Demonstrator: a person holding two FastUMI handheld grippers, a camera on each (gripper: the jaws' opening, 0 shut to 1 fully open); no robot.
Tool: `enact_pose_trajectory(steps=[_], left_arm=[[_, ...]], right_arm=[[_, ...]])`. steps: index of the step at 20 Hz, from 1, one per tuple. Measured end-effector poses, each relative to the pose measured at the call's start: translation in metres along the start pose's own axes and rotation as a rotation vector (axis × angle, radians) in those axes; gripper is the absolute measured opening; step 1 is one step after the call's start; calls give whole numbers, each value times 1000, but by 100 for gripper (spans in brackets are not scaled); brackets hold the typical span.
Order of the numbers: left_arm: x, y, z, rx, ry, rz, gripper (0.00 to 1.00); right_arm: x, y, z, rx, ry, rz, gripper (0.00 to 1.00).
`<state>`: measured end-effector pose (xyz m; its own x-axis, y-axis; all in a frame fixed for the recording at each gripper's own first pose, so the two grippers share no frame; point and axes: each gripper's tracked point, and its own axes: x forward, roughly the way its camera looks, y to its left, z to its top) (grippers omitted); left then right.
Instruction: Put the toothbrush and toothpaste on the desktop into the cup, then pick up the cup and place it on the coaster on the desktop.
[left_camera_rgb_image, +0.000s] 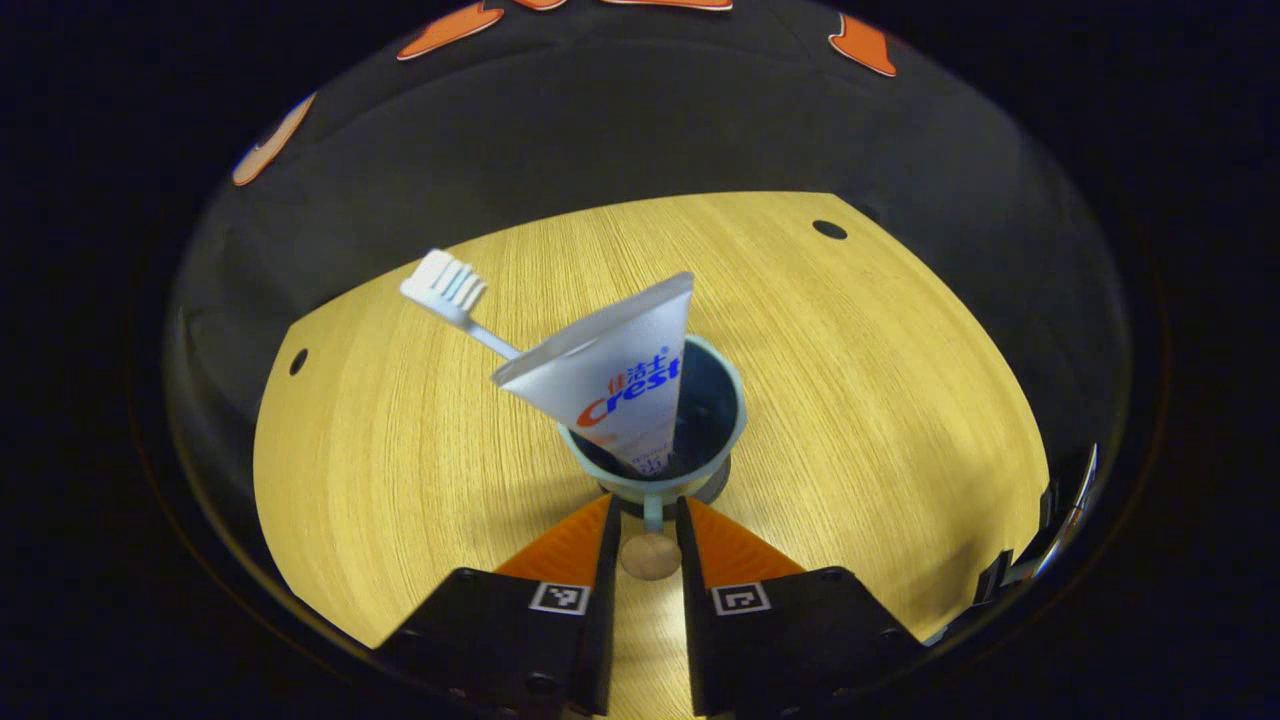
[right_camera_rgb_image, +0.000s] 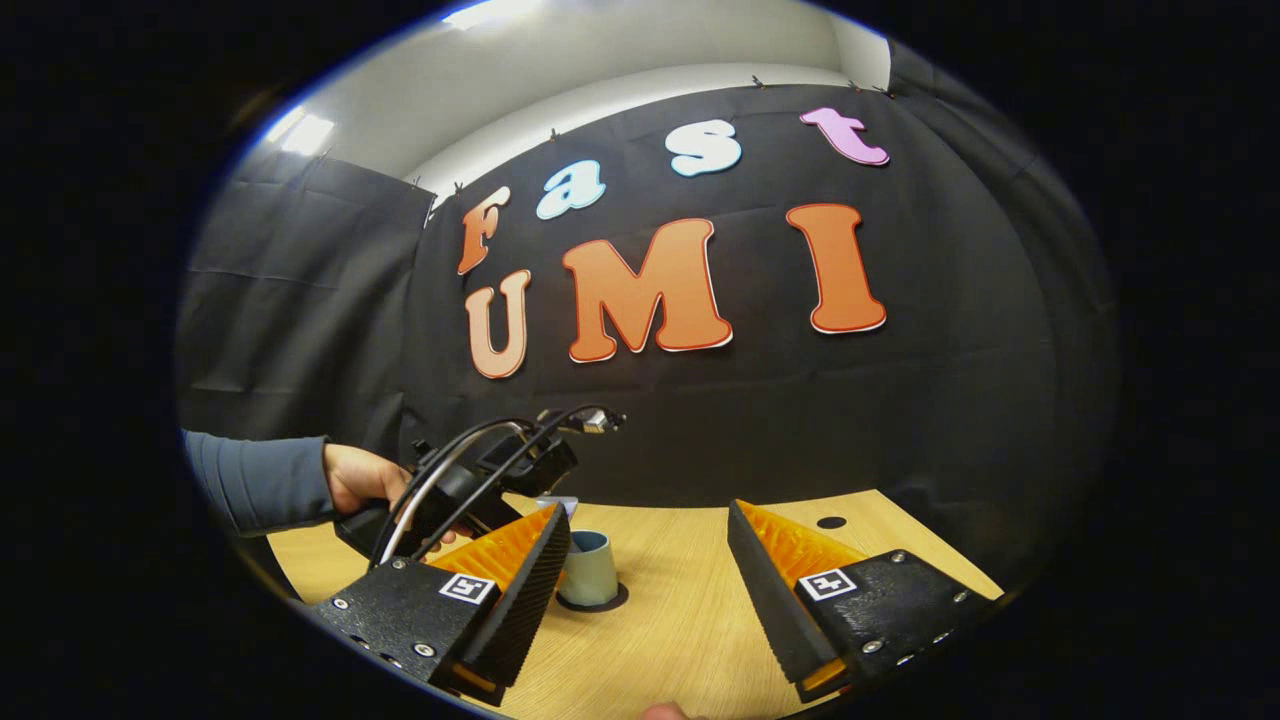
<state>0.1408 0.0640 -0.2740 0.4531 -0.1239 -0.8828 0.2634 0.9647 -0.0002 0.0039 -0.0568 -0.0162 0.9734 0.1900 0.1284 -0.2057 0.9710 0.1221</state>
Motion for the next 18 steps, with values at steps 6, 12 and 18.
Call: enact_pose_trajectory(steps=[6, 12, 18], left_arm=[[-53, 8, 34, -6, -186, 1, 98], [-147, 38, 64, 20, -525, 143, 99], [-224, 69, 58, 17, -841, 319, 99]], right_arm=[[5, 7, 2, 28, 21, -29, 95], [10, 22, 21, -18, -6, -74, 95], [17, 48, 38, -49, -27, -84, 95]])
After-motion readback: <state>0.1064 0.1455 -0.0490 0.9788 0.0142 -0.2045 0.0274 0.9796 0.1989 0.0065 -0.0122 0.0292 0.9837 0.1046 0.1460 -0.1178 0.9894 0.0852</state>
